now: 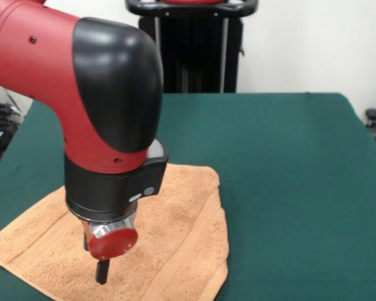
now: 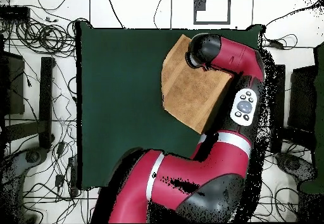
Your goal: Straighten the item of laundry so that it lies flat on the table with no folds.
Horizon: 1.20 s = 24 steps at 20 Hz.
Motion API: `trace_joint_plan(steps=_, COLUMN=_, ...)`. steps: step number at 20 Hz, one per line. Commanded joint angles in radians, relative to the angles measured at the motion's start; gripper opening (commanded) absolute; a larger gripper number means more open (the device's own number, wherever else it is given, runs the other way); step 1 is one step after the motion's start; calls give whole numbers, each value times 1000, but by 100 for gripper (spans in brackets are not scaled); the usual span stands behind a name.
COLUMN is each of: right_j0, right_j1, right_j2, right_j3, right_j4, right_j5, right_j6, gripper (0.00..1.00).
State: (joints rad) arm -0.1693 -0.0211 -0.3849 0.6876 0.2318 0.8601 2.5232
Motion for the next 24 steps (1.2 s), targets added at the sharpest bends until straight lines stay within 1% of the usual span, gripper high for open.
trace_joint_plan(steps=1, right_j0=71, right_j1=16, right_j2=-2, right_j3=133, right_j4=31, right_j5=89, right_j6=319, gripper=100)
trace_joint_plan(steps=4, right_j0=73, right_j1=9, right_j2=12, right_j3=144, right_j4=39, right_j5=88, right_j6=306, gripper=100)
trace_joint_plan(steps=7, right_j0=92, right_j1=10, right_j2=17, right_j3=150, right_j4=54, right_j5=90, right_j6=341, gripper=100)
trace_joint_plan(steps=10, right_j0=134, right_j1=19, right_j2=-7, right_j3=146, right_j4=75, right_j5=98, right_j6=436, gripper=100)
trace_joint_plan(steps=13, right_j0=158, right_j1=34, right_j2=-8, right_j3=125, right_j4=103, right_j5=115, right_j6=497, gripper=100)
trace_joint_plan(steps=15, right_j0=177, right_j1=48, right_j2=-24, right_j3=95, right_j4=119, right_j5=143, right_j6=547, gripper=100)
trace_joint_plan(steps=17, right_j0=197, right_j1=54, right_j2=-32, right_j3=82, right_j4=135, right_j5=145, right_j6=586, gripper=100)
trace_joint_plan(steps=21, right_j0=206, right_j1=78, right_j2=-24, right_j3=75, right_j4=156, right_j5=92, right_j6=616, gripper=100)
trace_joint_plan(steps=24, right_j0=203, right_j1=119, right_j2=-32, right_j3=46, right_j4=154, right_j5=64, right_j6=622, gripper=100)
